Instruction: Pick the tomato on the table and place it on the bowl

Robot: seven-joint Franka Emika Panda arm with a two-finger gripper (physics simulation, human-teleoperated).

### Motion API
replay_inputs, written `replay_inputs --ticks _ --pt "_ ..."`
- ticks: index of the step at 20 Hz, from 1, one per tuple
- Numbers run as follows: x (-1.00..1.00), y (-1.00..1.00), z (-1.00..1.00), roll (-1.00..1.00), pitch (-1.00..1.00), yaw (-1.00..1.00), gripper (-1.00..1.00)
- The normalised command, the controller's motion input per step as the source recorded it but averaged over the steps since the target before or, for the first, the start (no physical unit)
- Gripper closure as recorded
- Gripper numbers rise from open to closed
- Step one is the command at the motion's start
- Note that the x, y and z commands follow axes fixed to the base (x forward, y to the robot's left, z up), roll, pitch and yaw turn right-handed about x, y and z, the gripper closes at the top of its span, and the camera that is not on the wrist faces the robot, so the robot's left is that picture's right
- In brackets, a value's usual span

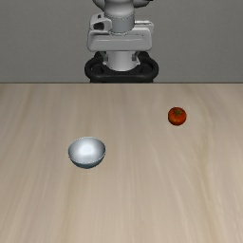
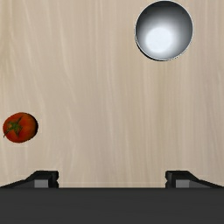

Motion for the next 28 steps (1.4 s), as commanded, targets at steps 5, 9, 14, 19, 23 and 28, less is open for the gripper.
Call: replay_inputs --ticks 5,9,14,19,23,28 --pt "0.00 1.00 0.00 0.00 0.00 0.00 -1.00" --pt "0.00 1.00 0.00 0.00 0.00 0.00 -1.00" --pt "0.00 1.00 0.00 0.00 0.00 0.00 -1.00" --pt "0.40 0.40 -0.20 0.00 0.00 0.00 -1.00" --pt "0.00 0.00 -1.00 0.00 0.00 0.00 -1.00" --pt "0.00 0.00 -1.00 0.00 0.00 0.00 -1.00"
